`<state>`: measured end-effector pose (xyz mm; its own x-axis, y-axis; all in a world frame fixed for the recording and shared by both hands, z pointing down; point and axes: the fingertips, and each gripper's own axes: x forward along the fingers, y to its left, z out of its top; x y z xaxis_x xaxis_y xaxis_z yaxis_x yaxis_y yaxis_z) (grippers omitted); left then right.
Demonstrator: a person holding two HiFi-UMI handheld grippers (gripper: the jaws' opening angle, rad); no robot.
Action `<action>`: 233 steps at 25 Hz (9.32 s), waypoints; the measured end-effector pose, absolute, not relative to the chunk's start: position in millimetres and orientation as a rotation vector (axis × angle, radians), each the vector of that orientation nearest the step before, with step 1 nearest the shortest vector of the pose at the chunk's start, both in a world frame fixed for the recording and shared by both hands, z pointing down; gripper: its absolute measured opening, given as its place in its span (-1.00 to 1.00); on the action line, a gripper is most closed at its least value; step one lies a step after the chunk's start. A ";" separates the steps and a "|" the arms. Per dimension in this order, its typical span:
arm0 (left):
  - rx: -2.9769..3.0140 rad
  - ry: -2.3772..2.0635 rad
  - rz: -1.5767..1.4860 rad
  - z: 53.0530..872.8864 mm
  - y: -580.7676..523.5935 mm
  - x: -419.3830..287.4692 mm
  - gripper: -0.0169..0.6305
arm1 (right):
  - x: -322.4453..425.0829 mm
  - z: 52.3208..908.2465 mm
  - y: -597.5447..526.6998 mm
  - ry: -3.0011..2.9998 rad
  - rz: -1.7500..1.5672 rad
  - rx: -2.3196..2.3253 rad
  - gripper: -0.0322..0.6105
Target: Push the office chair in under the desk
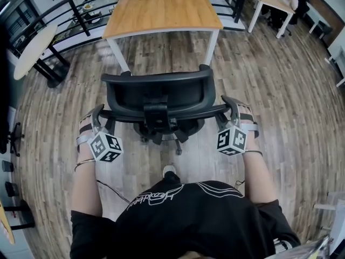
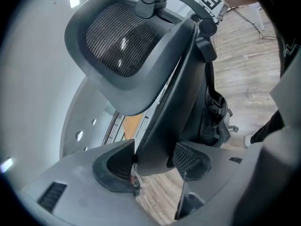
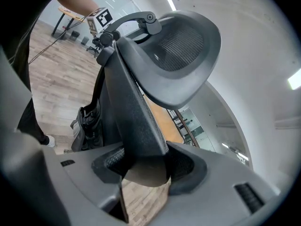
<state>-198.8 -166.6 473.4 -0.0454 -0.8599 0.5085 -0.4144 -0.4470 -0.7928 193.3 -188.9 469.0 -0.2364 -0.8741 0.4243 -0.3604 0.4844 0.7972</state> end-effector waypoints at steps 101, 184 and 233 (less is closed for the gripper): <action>-1.756 1.405 -1.547 481.6 -731.4 -253.5 -0.23 | 139.4 468.4 -751.8 -1.852 -0.743 1.082 -0.13; -3.081 1.242 -0.232 392.1 -663.7 -84.9 -0.58 | 71.8 393.3 -667.5 -2.668 0.036 1.069 -0.34; -3.192 1.239 -0.048 361.9 -362.0 115.7 -0.92 | 177.6 359.0 -356.5 -2.980 0.271 0.694 -0.77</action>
<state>115.7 -362.0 361.9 0.7430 -0.6573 0.1262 -0.6650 -0.7038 0.2498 177.6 -356.5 359.0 -0.8957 -0.4315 0.1077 -0.4438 0.8826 -0.1550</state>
